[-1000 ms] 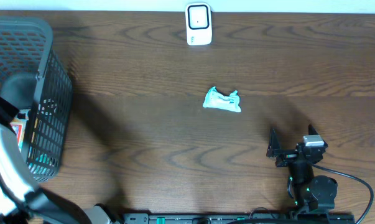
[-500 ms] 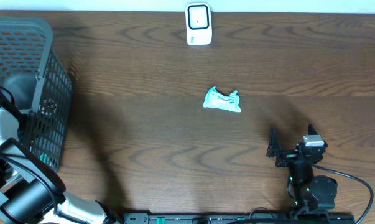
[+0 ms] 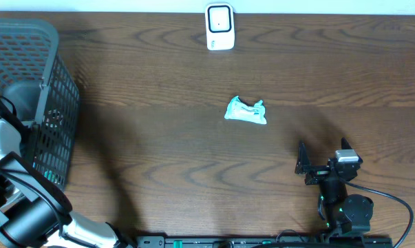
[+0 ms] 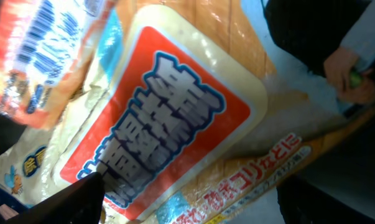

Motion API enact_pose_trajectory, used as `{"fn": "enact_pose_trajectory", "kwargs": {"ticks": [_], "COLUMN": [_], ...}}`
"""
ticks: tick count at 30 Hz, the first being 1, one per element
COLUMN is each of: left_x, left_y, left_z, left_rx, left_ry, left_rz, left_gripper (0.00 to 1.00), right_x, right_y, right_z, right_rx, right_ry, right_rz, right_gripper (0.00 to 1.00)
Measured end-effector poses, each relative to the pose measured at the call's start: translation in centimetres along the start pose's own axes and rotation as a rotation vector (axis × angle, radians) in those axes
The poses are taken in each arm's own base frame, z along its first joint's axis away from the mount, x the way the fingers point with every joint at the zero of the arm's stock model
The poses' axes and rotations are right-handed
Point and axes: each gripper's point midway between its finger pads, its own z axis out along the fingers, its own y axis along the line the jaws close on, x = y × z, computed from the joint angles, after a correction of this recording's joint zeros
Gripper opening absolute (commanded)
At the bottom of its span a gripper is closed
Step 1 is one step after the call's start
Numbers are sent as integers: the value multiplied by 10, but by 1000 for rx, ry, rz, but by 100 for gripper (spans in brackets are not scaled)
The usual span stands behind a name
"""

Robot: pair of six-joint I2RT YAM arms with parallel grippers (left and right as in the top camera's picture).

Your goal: Scan the item barcode

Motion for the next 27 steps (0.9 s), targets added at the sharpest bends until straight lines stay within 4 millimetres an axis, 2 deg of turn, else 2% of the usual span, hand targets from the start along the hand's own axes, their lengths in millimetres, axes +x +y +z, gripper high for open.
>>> {"fn": "enact_pose_trajectory", "kwargs": {"ticks": [6,8,15,16,17,25,27], "left_x": [-6,-11,-14,-14,-14,-16,-15], "left_y": [9,15,21,22,23,26,24], "left_z": [11,12,20,20,20,11,1], "left_rx": [-71,-107,-158,-164,-167,-174,-147], "left_ry": [-1,-13,-15,-15,-14,-32,-47], "left_rz": [17,13,17,13,16,-82,-146], "left_gripper": [86,80,32,23,7,7,7], "right_x": [0,0,0,0,0,0,0], "right_y": [0,0,0,0,0,0,0], "right_z": [0,0,0,0,0,0,0], "right_rx": [0,0,0,0,0,0,0], "right_ry": [0,0,0,0,0,0,0], "right_rz": [0,0,0,0,0,0,0], "right_gripper": [99,99,99,99,99,99,99]}}
